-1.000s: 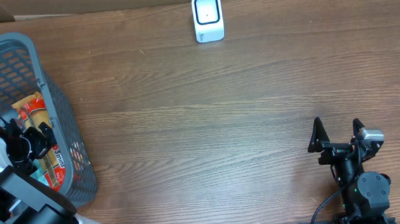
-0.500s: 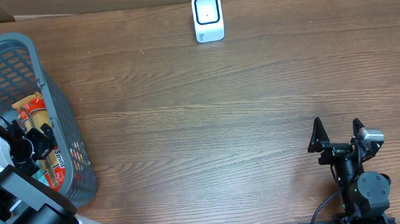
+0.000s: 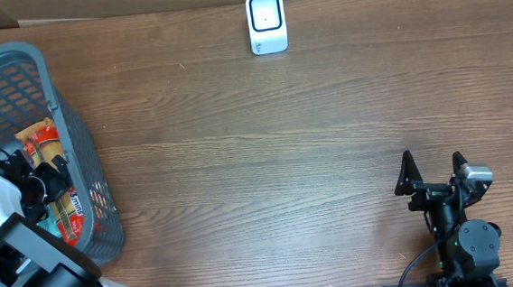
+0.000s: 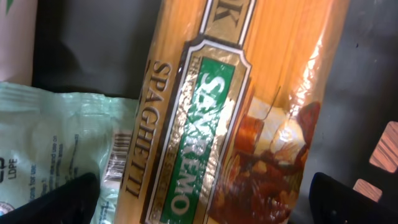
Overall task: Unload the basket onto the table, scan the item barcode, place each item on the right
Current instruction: 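Close the left gripper on the spaghetti pack, then lift the spaghetti pack out of the basket with the left gripper, then lower the spaghetti pack onto the table in front of the scanner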
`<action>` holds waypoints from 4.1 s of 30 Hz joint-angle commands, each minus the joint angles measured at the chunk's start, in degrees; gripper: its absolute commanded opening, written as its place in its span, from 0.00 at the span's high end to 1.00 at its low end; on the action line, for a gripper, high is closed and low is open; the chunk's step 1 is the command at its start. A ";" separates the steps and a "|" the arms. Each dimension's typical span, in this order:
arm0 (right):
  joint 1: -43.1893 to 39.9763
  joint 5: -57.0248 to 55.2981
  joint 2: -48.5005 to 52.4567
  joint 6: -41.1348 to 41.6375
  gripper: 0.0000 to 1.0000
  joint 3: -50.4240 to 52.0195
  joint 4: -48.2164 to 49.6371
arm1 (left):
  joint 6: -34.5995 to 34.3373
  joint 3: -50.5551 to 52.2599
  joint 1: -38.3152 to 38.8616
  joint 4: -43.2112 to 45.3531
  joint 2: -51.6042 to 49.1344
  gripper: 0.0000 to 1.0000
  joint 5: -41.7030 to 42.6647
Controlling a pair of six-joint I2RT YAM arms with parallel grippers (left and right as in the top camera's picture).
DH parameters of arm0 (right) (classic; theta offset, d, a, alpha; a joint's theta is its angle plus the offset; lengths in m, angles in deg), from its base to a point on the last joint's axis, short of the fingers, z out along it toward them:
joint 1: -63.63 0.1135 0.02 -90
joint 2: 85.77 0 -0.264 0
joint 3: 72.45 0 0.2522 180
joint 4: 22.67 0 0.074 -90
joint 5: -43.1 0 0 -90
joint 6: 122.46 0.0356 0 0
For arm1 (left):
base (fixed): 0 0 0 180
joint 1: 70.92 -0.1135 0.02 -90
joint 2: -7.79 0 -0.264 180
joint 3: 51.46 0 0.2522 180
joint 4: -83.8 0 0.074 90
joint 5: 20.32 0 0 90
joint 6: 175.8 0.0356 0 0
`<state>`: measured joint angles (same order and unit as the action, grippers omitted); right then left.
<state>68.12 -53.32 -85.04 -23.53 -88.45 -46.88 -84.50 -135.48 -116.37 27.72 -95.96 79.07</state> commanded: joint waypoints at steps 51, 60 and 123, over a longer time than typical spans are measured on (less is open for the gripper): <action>0.00 -1.07 -0.55 -0.33 0.00 -1.20 -0.63 | 1.16 -1.62 2.82 7.23 -9.79 0.96 -2.56; 0.00 -1.07 -0.55 -0.33 0.00 -1.20 -0.63 | 4.98 -17.57 2.73 -5.18 -6.67 0.96 -3.45; 0.00 -1.07 -0.55 -0.33 0.00 -1.20 -0.63 | -37.62 -46.40 79.71 -31.58 -30.21 0.82 -7.93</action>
<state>68.12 -53.34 -85.04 -23.53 -88.45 -46.91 -123.32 -181.99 -36.36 -3.30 -125.90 72.73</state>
